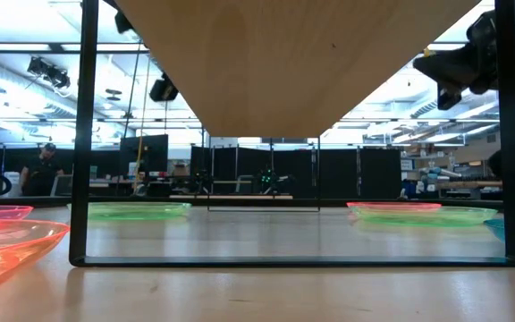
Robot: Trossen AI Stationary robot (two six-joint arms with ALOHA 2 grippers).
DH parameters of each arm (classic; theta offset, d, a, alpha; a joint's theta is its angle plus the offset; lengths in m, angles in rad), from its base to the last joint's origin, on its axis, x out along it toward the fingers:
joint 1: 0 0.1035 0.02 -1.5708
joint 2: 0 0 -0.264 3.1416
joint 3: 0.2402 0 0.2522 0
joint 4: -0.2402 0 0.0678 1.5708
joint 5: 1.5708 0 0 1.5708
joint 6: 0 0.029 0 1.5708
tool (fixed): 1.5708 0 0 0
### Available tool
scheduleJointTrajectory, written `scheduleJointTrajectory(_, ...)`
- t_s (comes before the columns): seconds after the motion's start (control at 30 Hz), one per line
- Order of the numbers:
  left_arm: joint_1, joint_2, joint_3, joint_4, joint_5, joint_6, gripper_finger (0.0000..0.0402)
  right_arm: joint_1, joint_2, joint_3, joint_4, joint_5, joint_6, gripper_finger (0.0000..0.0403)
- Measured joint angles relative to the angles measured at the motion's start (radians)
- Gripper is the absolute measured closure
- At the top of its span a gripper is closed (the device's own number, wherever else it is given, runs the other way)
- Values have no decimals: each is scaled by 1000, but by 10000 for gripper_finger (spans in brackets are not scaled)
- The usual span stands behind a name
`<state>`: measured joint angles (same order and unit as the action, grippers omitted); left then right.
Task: Place and stack plates onto a shelf
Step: Put the right green plate on the shelf
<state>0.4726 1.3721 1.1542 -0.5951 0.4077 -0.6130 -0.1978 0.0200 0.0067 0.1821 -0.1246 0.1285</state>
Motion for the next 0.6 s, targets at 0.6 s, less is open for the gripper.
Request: scheduleJointTrajectory(0.6, -261, -334, -335, 133, -334, 201, 273, 0, 7, 157, -71, -31, 210, 293)
